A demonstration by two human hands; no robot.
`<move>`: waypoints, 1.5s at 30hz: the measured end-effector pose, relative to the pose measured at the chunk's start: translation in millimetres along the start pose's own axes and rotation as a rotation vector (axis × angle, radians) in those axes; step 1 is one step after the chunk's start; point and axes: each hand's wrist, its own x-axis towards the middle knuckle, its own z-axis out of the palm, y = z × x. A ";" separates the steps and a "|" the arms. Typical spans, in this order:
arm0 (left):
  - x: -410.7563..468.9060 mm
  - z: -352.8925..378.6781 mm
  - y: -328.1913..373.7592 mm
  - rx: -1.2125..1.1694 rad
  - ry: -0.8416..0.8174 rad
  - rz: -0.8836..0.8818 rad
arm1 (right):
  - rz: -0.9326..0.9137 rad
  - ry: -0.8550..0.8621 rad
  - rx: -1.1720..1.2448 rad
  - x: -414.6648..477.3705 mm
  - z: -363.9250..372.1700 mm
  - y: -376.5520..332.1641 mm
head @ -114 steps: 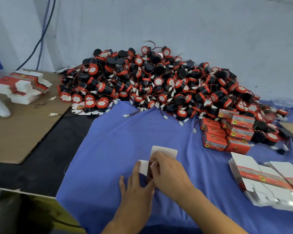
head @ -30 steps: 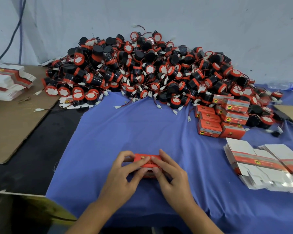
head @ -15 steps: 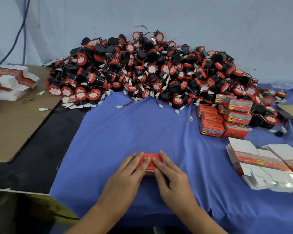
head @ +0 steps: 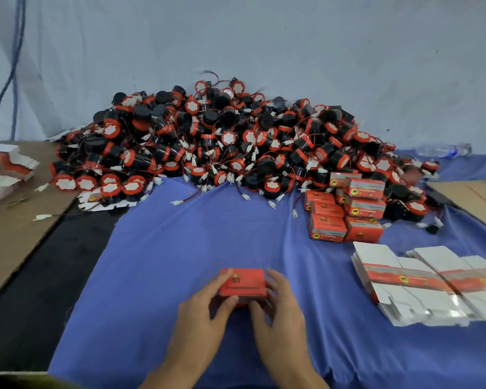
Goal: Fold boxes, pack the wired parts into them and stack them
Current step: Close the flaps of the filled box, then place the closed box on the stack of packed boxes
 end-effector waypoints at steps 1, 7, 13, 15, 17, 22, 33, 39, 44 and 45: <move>6.0 7.5 5.7 -0.089 0.025 -0.043 | 0.049 0.082 0.076 6.7 -3.9 -4.7; 76.4 62.9 52.3 -0.267 0.111 -0.029 | 0.087 0.307 -0.048 67.5 -43.7 -20.6; 170.2 122.8 85.6 -0.251 0.019 0.048 | 0.160 0.243 0.136 153.0 -64.1 -33.0; 203.4 143.6 86.4 -0.252 -0.080 0.051 | 0.229 0.202 0.192 185.4 -62.7 -30.3; 236.7 163.9 84.1 -0.253 -0.171 0.017 | 0.308 0.208 0.256 219.9 -61.9 -22.2; 300.1 212.7 60.4 -0.145 -0.246 -0.053 | 0.468 0.290 0.362 289.8 -67.9 12.4; 284.1 205.8 71.0 -0.403 -0.227 -0.151 | 0.343 0.258 0.207 265.6 -76.2 14.0; 162.0 186.5 114.3 -0.316 -0.037 0.130 | 0.083 0.372 0.051 156.3 -119.6 -16.4; 80.9 212.4 116.9 -0.187 -0.286 -0.019 | 0.196 0.503 -0.418 89.8 -186.0 3.9; 71.9 219.8 113.6 -0.119 -0.312 -0.065 | 0.243 0.474 -0.526 82.9 -199.4 10.1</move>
